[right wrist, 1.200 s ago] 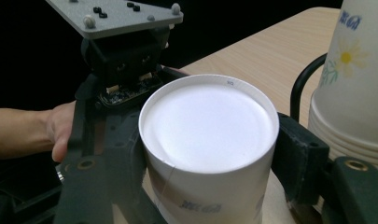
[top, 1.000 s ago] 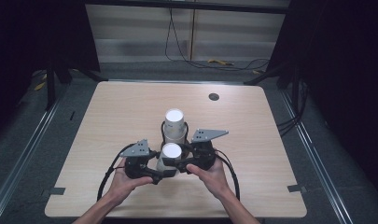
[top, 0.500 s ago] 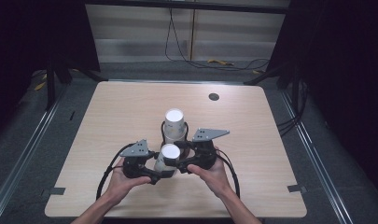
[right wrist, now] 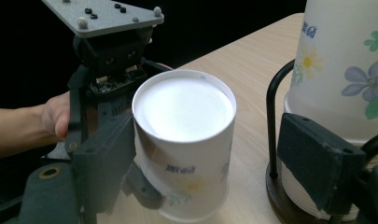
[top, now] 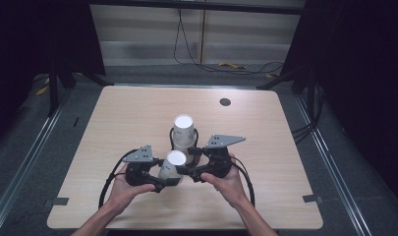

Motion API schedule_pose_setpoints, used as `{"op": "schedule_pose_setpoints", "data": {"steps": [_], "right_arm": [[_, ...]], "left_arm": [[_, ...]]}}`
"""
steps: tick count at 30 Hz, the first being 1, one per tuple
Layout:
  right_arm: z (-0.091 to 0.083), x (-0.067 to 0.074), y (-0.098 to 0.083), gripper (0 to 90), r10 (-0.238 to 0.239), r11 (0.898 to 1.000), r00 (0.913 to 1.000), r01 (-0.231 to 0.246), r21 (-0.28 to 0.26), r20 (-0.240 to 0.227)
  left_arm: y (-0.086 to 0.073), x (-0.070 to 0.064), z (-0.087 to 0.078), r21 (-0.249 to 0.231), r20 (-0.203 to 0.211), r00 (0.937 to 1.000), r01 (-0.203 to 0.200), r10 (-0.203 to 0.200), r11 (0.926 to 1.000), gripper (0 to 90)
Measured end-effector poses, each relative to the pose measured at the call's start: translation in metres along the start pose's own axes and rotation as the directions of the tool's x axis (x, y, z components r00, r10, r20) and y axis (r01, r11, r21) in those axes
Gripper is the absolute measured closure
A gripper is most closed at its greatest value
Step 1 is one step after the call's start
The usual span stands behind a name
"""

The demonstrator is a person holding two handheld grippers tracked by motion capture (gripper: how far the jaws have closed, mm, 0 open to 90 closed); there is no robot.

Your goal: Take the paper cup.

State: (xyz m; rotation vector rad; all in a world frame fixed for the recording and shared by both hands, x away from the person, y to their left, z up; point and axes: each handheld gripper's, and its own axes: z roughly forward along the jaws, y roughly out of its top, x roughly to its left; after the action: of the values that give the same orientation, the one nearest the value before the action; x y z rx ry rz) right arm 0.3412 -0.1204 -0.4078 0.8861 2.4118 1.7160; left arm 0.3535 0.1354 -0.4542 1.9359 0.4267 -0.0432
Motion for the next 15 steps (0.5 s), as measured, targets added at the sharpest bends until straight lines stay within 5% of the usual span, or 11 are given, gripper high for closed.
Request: {"op": "schedule_pose_setpoints", "data": {"steps": [15], "right_arm": [[-0.014,-0.004,-0.003,19.0,-0.012,0.999,0.9992,0.011,0.036,0.039]], "left_arm": [[0.006,0.005,-0.012,0.053,-0.029,0.9995,-0.006,0.008,0.9986,27.3]]}}
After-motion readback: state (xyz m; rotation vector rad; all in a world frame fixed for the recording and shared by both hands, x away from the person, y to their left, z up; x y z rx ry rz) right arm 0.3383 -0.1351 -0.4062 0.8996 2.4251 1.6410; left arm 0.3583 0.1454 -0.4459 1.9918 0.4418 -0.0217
